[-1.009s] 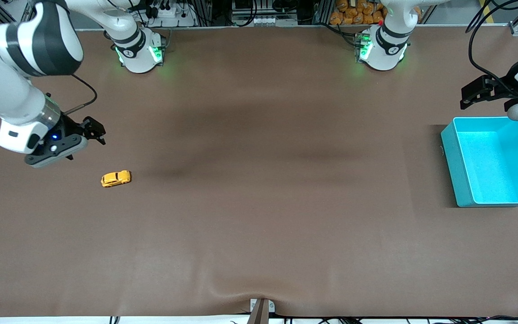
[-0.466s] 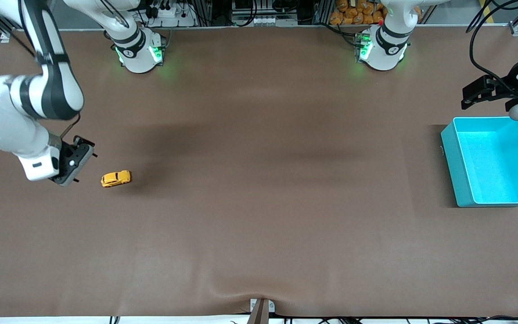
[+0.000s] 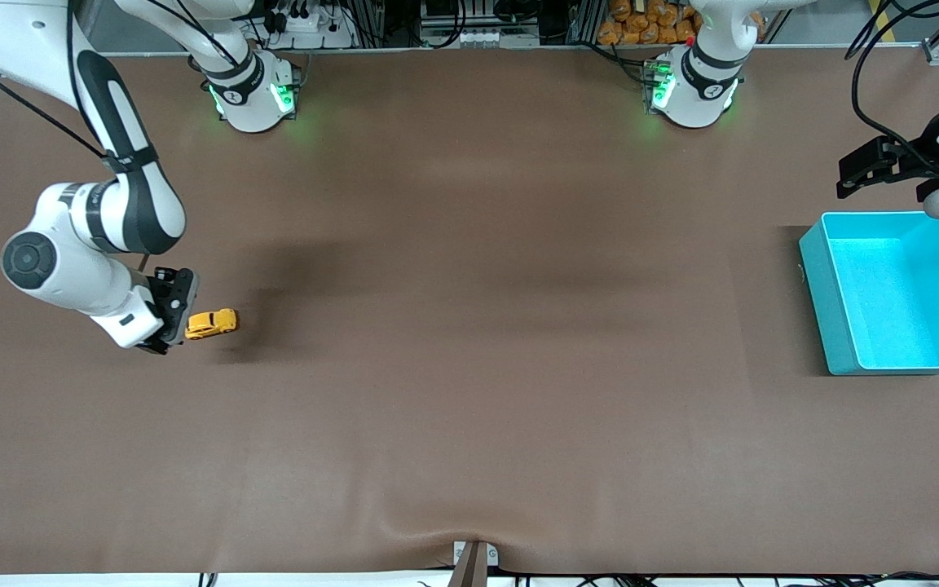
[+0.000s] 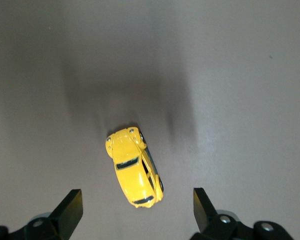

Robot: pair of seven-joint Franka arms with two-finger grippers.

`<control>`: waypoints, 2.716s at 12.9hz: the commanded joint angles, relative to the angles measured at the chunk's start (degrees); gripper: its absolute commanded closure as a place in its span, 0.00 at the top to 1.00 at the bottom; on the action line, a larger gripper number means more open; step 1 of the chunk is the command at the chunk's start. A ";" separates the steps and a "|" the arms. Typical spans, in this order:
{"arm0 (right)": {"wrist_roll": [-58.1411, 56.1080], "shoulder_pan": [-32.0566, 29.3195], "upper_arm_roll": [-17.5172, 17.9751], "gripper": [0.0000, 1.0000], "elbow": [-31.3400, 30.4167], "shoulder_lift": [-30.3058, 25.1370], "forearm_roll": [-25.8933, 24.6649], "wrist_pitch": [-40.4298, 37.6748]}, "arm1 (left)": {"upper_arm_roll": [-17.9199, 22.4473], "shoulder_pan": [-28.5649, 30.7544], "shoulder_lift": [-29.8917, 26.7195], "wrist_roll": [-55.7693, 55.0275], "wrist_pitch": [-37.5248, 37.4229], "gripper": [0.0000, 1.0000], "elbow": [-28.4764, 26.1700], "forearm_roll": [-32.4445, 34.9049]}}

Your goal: Wind and store yellow beetle car

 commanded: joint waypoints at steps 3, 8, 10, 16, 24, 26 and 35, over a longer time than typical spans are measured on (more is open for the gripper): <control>-3.97 1.71 -0.02 0.85 0.48 3.60 -0.48 -0.05 | -0.18 0.23 -0.60 -1.59 -0.14 1.00 -0.04 -0.48; -8.27 1.55 -0.11 0.89 0.48 5.01 -0.92 0.57 | -0.27 0.23 -0.51 -2.48 -0.05 1.00 -0.13 -0.47; -10.64 1.19 -0.11 0.89 0.31 5.63 -1.10 2.32 | -0.27 0.15 -0.43 -2.66 -0.05 1.00 -0.13 -0.47; -15.84 -1.26 -0.29 0.89 0.13 7.83 -1.19 7.43 | -0.27 0.23 -0.25 -2.74 -0.14 1.00 -0.13 -0.38; -15.84 -1.09 -0.11 0.69 -3.56 7.48 -1.19 9.62 | -0.18 0.15 -0.16 -3.18 -0.14 1.00 -0.22 -0.30; -15.84 -0.92 -0.03 0.66 -3.65 7.30 -1.19 9.54 | -0.27 0.15 -0.16 -5.02 -0.14 1.00 -0.22 -0.21; -15.84 -0.65 -0.03 0.54 -3.74 6.16 -1.18 8.48 | -0.01 0.14 -0.07 -4.94 -0.05 1.00 -0.13 -0.03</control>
